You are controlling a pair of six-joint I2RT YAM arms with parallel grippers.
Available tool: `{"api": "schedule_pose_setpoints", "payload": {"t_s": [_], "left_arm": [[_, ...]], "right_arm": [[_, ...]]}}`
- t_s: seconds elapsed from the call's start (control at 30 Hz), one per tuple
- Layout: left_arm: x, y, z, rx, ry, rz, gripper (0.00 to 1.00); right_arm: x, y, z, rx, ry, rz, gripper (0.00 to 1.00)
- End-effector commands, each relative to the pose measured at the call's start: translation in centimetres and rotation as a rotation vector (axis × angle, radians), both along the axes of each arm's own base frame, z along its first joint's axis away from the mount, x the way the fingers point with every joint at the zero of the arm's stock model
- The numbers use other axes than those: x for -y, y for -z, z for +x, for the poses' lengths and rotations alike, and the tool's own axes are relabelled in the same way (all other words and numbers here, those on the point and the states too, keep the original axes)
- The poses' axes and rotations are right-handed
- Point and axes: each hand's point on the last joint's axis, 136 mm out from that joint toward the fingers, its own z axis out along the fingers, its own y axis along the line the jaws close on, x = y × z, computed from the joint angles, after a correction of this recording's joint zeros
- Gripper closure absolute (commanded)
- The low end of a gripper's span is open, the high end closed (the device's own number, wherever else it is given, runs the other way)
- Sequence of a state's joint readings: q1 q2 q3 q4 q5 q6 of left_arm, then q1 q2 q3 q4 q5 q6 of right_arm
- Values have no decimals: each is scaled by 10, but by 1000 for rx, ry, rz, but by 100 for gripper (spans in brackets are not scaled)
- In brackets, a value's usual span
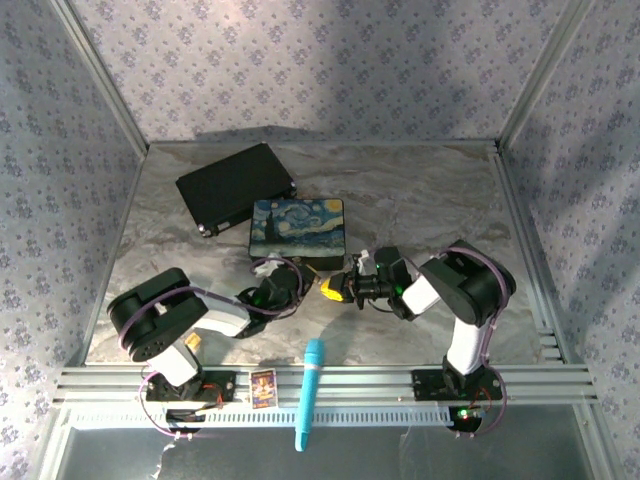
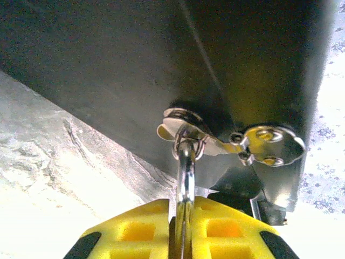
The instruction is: Unlock a padlock with a key
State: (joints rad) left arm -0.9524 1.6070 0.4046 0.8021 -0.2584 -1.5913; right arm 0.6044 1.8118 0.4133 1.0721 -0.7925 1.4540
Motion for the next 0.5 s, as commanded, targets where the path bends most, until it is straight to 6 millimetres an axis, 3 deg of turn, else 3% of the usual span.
{"api": "schedule_pose_setpoints", "payload": {"t_s": [0.0,0.47], "left_arm": [[50,5,-51,-94,288,-44,93],[32,-4,-49,-57,274,64,86]], "right_arm": [[-20,-55,17,243,-12,98,100],[-20,-58,10,249,-26,69,100]]}}
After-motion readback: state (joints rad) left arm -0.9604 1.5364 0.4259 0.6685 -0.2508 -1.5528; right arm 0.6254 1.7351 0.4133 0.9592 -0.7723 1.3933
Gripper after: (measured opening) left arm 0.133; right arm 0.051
